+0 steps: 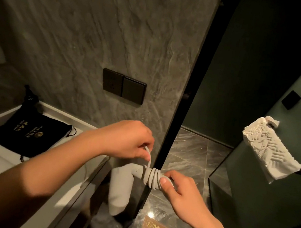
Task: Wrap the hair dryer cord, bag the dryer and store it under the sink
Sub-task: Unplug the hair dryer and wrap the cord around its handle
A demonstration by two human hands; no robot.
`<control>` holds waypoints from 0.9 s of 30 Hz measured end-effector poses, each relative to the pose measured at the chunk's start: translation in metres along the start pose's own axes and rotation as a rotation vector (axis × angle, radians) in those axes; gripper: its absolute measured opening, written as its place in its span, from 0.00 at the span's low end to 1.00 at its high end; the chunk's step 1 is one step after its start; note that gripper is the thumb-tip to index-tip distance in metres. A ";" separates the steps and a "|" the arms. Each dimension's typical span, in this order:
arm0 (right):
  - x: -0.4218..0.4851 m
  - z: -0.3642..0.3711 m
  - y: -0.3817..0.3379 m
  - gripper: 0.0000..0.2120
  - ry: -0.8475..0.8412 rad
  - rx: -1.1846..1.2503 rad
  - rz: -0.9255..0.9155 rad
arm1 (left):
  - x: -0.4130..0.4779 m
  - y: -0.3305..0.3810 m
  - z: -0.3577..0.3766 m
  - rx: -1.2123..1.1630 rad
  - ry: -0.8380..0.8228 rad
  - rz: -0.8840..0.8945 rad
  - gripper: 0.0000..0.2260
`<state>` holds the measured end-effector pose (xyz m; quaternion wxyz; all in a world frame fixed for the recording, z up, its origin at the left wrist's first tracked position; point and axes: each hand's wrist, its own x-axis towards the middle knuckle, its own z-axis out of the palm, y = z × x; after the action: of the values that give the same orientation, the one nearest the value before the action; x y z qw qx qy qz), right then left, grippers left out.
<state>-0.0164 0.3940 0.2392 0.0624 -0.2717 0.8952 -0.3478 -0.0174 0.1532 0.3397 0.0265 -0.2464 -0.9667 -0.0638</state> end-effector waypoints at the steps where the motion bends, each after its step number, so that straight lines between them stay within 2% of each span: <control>1: 0.001 -0.004 -0.001 0.13 -0.042 0.072 -0.018 | 0.008 -0.006 0.001 -0.064 -0.005 0.007 0.10; 4: 0.003 -0.017 -0.001 0.17 -0.147 0.363 -0.062 | 0.024 -0.020 0.007 -0.405 -0.056 -0.010 0.09; 8: 0.007 -0.030 0.004 0.26 -0.185 0.751 -0.093 | 0.034 -0.037 0.036 -0.831 -0.094 -0.090 0.03; 10: 0.008 -0.030 0.003 0.23 -0.161 0.913 -0.082 | 0.033 -0.039 0.061 -1.000 -0.051 -0.160 0.07; 12: 0.011 -0.029 0.000 0.20 -0.075 1.074 -0.022 | 0.028 -0.026 0.083 -1.201 0.051 -0.251 0.05; 13: 0.014 -0.028 -0.001 0.18 -0.010 1.117 0.006 | 0.026 -0.018 0.092 -1.298 0.127 -0.314 0.09; 15: 0.022 -0.026 -0.002 0.15 0.139 1.085 0.052 | 0.024 -0.005 0.111 -1.460 0.180 -0.410 0.17; 16: 0.026 -0.024 -0.001 0.14 0.211 1.042 0.082 | 0.025 -0.003 0.118 -1.512 0.160 -0.410 0.14; 18: 0.035 -0.019 -0.001 0.14 0.308 0.962 0.148 | 0.026 -0.004 0.126 -1.467 0.095 -0.426 0.09; 21: 0.044 -0.020 0.002 0.14 0.429 0.803 0.192 | 0.021 -0.009 0.119 -1.161 0.058 -0.463 0.14; 24: 0.050 -0.032 0.008 0.13 0.537 0.496 0.173 | 0.015 -0.012 0.096 -0.843 0.060 -0.410 0.15; 27: 0.049 -0.035 0.011 0.12 0.511 0.230 0.166 | 0.011 -0.013 0.058 -0.474 0.095 -0.287 0.12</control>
<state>-0.0732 0.3959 0.2618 -0.1064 -0.0925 0.8558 -0.4978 -0.0343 0.1553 0.2821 0.0043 -0.1031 -0.9475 -0.3026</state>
